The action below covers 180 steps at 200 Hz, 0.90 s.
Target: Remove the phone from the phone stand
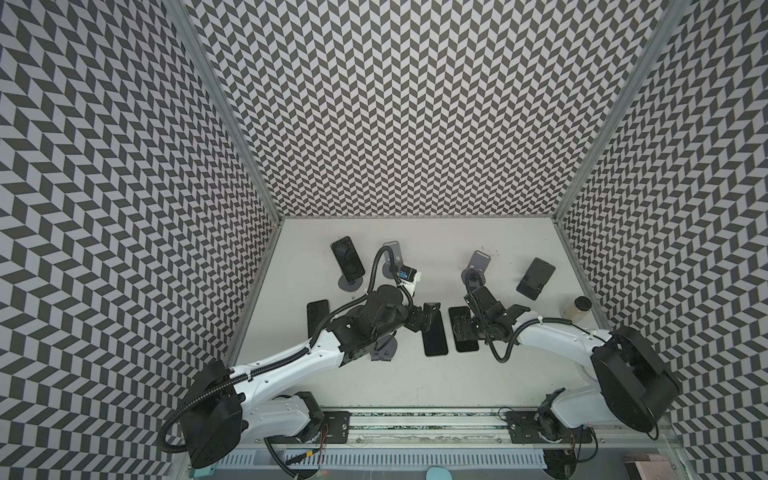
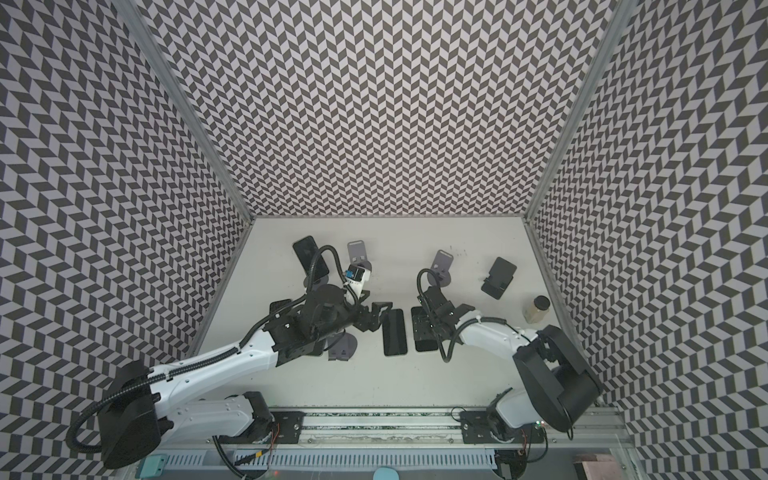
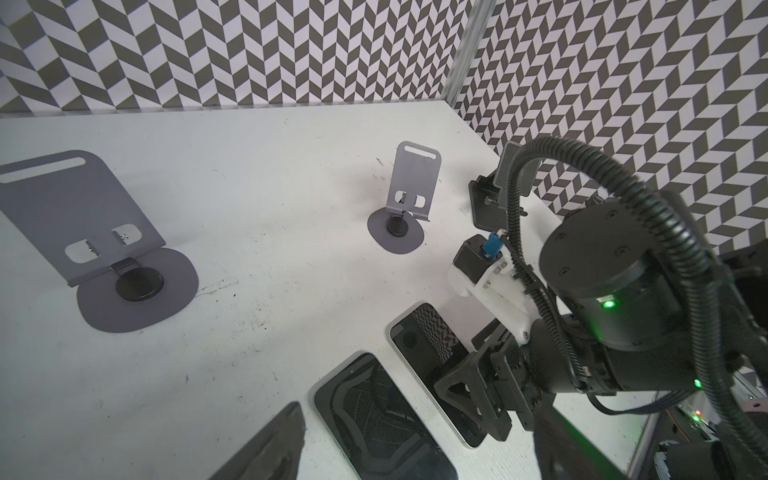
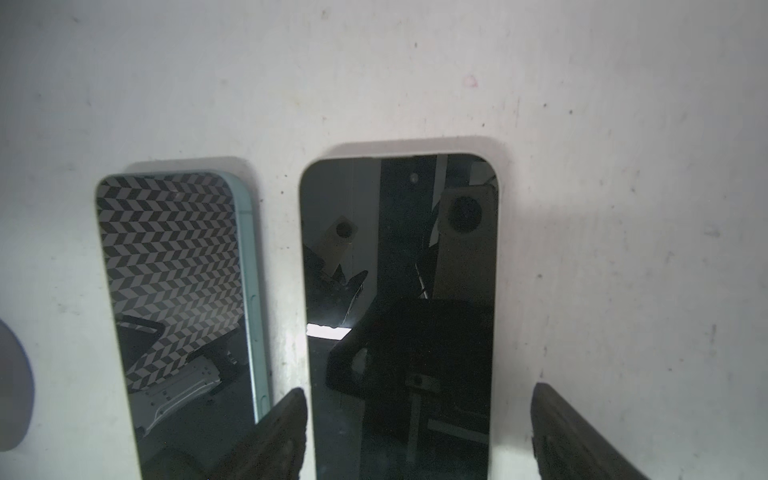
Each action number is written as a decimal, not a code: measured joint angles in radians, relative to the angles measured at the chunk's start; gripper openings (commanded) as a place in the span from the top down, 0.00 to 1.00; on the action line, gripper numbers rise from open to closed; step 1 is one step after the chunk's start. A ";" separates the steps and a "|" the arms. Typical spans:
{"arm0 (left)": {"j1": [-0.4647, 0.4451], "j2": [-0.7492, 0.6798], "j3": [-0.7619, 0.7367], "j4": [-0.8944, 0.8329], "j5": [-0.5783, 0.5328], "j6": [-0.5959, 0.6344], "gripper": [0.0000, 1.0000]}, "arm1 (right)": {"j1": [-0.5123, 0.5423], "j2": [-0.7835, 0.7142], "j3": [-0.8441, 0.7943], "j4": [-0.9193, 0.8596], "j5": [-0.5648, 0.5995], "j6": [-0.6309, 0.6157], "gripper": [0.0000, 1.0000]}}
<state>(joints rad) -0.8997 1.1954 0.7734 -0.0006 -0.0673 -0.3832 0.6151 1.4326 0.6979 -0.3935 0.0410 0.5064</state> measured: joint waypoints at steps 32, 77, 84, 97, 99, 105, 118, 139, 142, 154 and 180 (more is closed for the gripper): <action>0.004 0.026 0.049 -0.037 -0.020 0.000 0.14 | 0.000 -0.025 0.016 0.001 -0.005 -0.001 0.12; 0.006 0.041 0.104 -0.060 -0.061 0.000 0.14 | 0.000 -0.056 0.031 0.003 -0.003 -0.001 0.11; 0.006 0.042 0.106 -0.064 -0.067 0.000 0.14 | 0.000 -0.067 0.031 0.003 -0.002 -0.001 0.11; 0.006 0.042 0.111 -0.072 -0.078 -0.002 0.14 | 0.000 -0.088 0.031 0.002 0.000 -0.001 0.10; 0.006 0.042 0.112 -0.073 -0.080 -0.004 0.14 | 0.000 -0.091 0.031 0.002 0.000 -0.001 0.11; 0.006 0.043 0.114 -0.077 -0.086 -0.006 0.14 | 0.000 -0.101 0.031 0.002 0.002 -0.001 0.10; 0.007 0.053 0.123 -0.086 -0.100 -0.012 0.14 | 0.000 -0.125 0.031 0.002 0.006 -0.002 0.10; 0.011 0.077 0.144 -0.095 -0.113 -0.019 0.14 | 0.000 -0.151 0.031 0.001 0.018 -0.005 0.10; 0.011 0.080 0.146 -0.096 -0.115 -0.020 0.14 | 0.000 -0.154 0.031 0.000 0.018 -0.006 0.10; 0.014 0.093 0.159 -0.102 -0.120 -0.020 0.14 | 0.000 -0.168 0.031 -0.003 0.026 -0.009 0.11; 0.024 0.122 0.191 -0.108 -0.123 -0.018 0.13 | 0.000 -0.210 0.032 -0.011 0.043 -0.017 0.11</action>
<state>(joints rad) -0.8757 1.3174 0.9642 -0.1081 -0.1905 -0.4007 0.6151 1.2224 0.7303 -0.4046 0.0845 0.4892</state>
